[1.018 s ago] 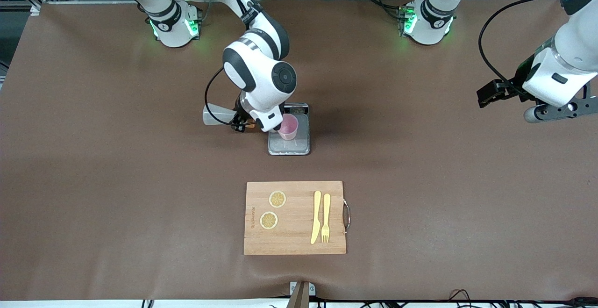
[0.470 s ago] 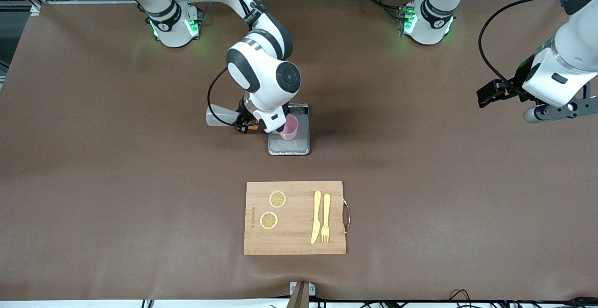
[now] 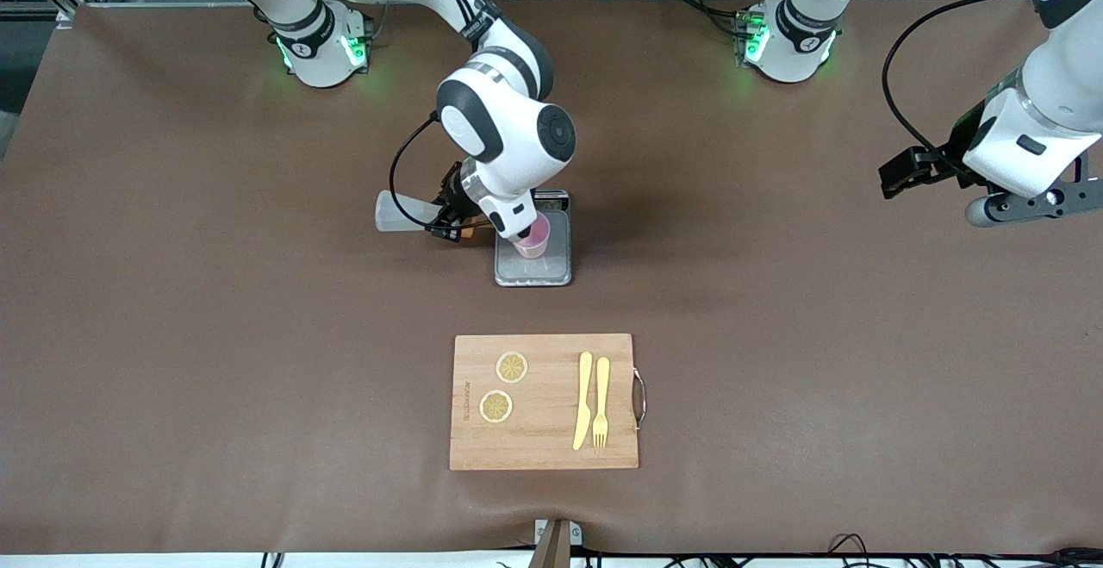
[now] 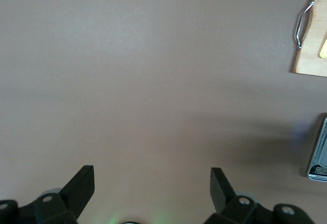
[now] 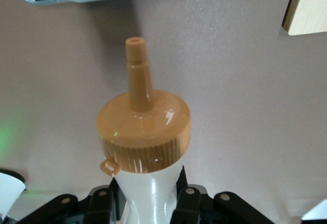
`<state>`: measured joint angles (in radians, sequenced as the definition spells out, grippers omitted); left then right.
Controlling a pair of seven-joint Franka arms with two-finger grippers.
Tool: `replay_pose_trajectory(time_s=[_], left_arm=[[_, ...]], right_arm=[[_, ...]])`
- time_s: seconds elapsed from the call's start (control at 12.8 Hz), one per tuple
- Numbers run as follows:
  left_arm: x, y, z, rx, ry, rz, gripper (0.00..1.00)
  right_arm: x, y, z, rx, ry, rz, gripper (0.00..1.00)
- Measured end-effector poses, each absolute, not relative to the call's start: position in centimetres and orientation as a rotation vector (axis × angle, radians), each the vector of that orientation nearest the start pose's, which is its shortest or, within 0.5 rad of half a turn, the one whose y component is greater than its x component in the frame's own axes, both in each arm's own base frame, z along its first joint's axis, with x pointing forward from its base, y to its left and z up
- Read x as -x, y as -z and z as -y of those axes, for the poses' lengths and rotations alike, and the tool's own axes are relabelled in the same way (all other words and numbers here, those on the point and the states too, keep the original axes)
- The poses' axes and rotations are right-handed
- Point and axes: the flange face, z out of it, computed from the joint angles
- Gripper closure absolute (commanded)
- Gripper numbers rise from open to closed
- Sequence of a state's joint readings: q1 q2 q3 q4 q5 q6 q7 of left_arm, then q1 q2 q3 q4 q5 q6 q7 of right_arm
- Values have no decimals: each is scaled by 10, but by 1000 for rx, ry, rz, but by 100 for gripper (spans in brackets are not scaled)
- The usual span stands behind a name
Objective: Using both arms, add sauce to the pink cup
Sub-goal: 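Tilt the bottle over the cup and squeeze sauce in, then move the bottle away from the cup and turn it upright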
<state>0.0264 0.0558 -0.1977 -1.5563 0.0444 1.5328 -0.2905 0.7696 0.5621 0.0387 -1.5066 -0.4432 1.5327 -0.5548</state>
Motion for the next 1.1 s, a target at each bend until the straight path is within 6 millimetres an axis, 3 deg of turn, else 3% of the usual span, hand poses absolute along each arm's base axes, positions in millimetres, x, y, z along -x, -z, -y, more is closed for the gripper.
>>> replay_pose_trajectory(time_s=[0.31, 0.63, 0.86, 1.1], left_arm=[[-559, -597, 89, 3083, -109, 184, 0], [-559, -595, 89, 3082, -115, 183, 0], [-559, -593, 89, 3081, -119, 182, 0], [-559, -592, 90, 3082, -117, 179, 0]], right_arm=[[-489, -334, -429, 2649, -807, 2327, 100], [-514, -341, -410, 2666, -703, 2103, 100], [-540, -358, -378, 2693, -640, 1916, 100], [-567, -383, -332, 2711, -567, 1681, 100]])
